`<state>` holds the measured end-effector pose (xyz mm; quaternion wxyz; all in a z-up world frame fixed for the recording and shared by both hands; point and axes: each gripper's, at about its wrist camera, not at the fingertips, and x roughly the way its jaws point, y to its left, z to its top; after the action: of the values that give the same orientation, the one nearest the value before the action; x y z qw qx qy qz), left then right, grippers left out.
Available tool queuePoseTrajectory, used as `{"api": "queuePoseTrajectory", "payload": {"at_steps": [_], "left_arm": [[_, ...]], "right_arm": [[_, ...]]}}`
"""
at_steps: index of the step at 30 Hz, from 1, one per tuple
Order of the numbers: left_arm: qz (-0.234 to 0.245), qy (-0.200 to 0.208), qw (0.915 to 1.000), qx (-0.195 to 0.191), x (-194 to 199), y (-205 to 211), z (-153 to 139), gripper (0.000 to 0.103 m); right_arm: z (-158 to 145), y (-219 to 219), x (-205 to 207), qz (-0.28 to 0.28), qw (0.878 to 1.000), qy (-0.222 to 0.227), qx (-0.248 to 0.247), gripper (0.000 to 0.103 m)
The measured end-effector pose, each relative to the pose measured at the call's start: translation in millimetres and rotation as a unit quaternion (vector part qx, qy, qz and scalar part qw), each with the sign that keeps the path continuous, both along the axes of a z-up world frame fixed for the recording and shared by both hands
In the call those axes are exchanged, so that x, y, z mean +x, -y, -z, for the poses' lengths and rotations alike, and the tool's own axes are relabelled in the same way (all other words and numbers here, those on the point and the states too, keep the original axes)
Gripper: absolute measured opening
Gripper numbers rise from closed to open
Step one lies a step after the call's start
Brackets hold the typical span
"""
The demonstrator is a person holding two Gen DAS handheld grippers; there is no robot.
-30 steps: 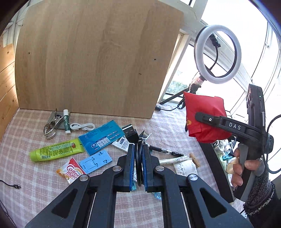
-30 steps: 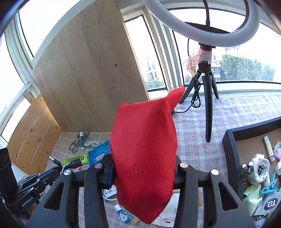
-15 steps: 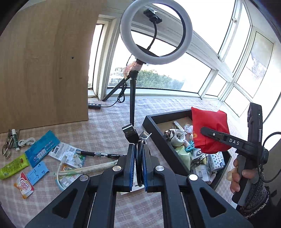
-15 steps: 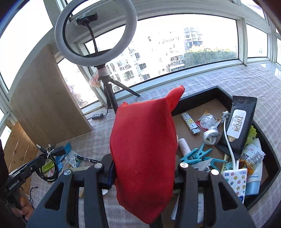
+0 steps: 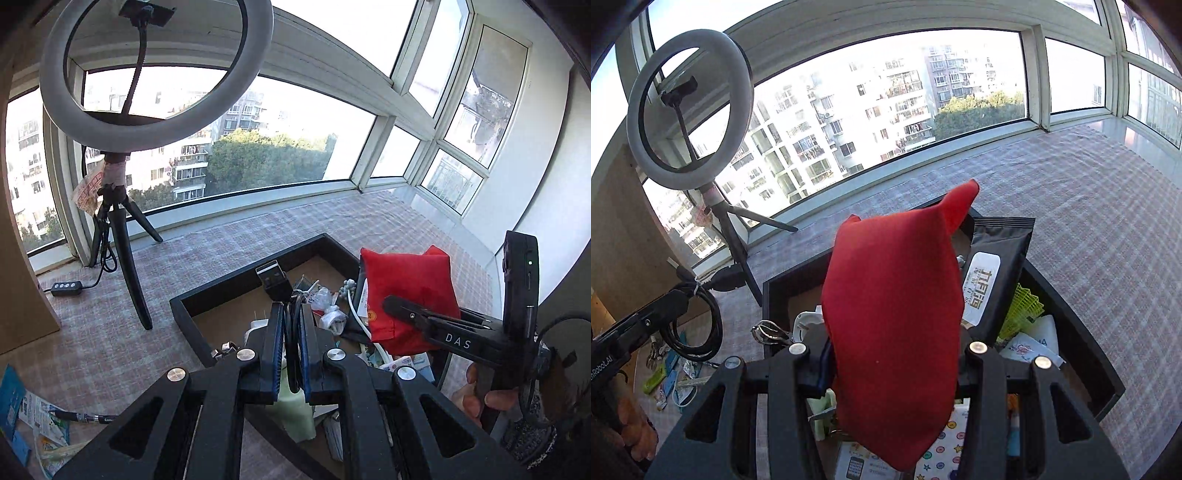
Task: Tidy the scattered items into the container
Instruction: 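Release the red pouch from the right tool while the left drops the cable into the tray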
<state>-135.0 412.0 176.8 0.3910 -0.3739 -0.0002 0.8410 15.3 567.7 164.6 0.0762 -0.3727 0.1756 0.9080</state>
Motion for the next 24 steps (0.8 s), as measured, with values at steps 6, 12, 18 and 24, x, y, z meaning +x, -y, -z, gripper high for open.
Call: {"api": "queuePoseTrajectory", "payload": {"at_steps": [6,12,18,24], "left_arm": [[0.035,0.009,0.9994,0.001,-15.2,-41.4,4.9,0.008],[0.011,-0.019,0.9998,0.006,-19.4,-41.7,-5.0,0.052],[0.007,-0.019,0.9998,0.004,-20.2,-25.2,-8.6,0.048],[-0.011,-0.017,0.9998,0.004,-16.9,-2.4,-10.8,0.047]], "right_arm": [[-0.2,-10.6,-22.5,0.005,1.000,-0.012,0.000,0.050],[-17.0,-12.6,-19.8,0.032,0.998,-0.038,0.044,0.079],[-18.7,-10.1,-18.1,0.030,0.998,-0.036,0.038,0.079],[-20.4,2.4,-14.4,0.019,0.999,-0.031,0.037,0.079]]}}
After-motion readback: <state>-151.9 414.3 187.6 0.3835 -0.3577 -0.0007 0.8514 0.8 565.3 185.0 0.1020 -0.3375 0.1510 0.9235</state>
